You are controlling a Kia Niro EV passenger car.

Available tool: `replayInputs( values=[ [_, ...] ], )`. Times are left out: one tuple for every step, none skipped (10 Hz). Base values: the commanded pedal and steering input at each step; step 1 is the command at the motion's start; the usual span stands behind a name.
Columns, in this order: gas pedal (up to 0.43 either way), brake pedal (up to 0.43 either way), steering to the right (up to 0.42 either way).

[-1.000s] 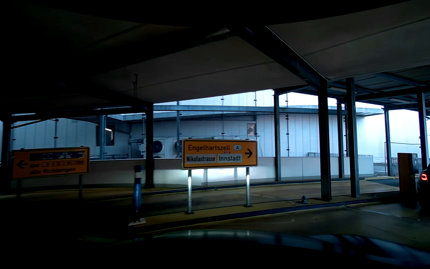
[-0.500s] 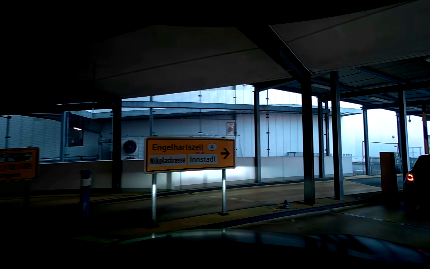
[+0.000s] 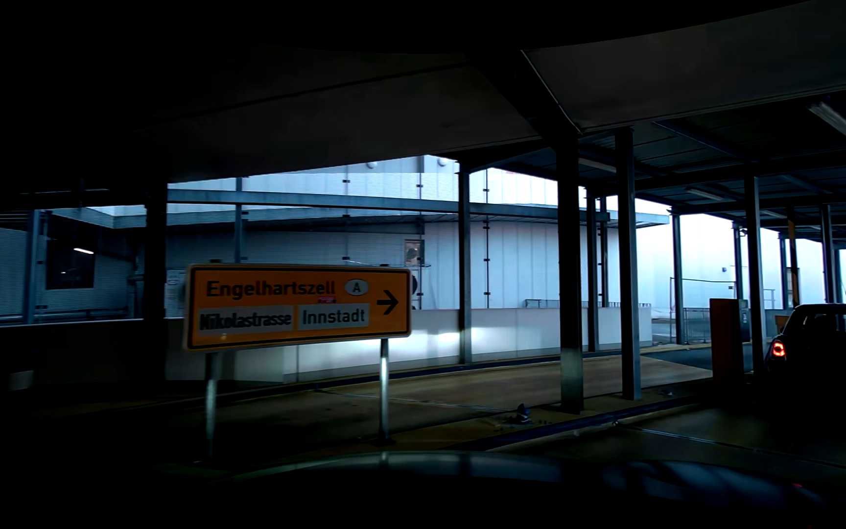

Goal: Follow the waypoints while adhering to traffic rules and regulations

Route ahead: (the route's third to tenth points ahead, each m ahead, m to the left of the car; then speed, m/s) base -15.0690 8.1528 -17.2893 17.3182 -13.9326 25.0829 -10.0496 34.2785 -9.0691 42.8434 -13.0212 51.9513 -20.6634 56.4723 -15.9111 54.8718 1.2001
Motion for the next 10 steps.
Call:
replayInputs(
  values=[
    [0.000,0.091,0.630],
    [0.000,0.067,0.644],
    [0.000,0.055,0.653],
    [0.000,0.055,0.662],
    [0.000,0.055,0.668],
    [0.000,0.049,0.671],
    [0.000,0.061,0.673],
    [0.000,0.073,0.679],
    [0.000,0.073,0.688],
    [0.000,0.073,0.693]
  ],
)
